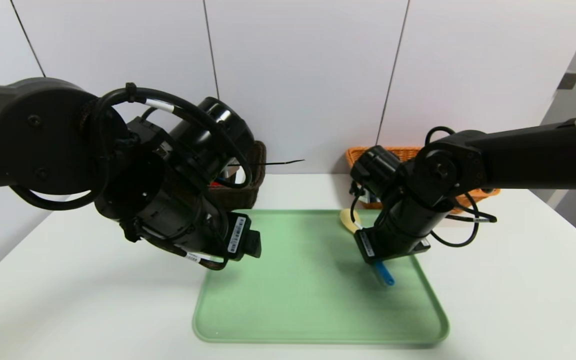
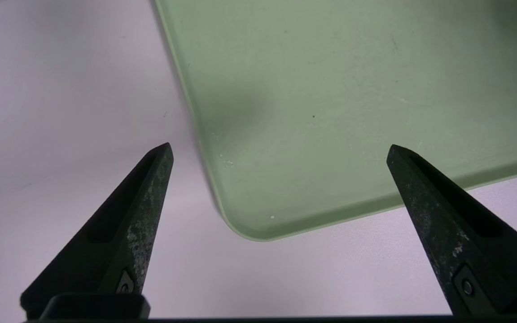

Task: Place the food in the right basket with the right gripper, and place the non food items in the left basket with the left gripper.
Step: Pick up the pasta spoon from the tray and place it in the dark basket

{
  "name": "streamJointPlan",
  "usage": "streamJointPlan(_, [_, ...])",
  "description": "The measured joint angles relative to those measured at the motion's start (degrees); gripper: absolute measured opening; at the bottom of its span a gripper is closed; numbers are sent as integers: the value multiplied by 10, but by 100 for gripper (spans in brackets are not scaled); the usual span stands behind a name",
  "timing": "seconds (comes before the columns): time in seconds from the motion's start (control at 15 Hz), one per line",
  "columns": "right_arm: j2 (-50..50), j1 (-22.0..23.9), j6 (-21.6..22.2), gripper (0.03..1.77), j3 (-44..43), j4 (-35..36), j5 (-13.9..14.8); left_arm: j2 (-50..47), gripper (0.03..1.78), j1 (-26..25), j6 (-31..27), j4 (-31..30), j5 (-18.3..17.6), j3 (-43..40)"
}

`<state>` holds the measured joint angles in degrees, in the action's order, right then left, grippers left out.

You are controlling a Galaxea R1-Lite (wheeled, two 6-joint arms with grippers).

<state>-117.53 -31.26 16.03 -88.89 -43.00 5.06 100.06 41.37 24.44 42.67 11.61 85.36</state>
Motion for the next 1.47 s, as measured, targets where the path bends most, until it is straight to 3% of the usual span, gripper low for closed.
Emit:
streamJointPlan(0.47, [19,-1,3,17,0,0,-1,-17,169,-3,1,1,0,-1])
streamJointPlan(0.73, [66,-7,-1,17,-17,-1,-3,-53,169,-31,-6,7,0,-3])
streamJointPlan(1.2, [104,-44,-6,17,-139,4,3,-113,169,-65,-5,9,2,-13])
streamJointPlan(1.47, [75,-59,-41,17,-181,116,0,-121,169,-65,0,8,2,-25])
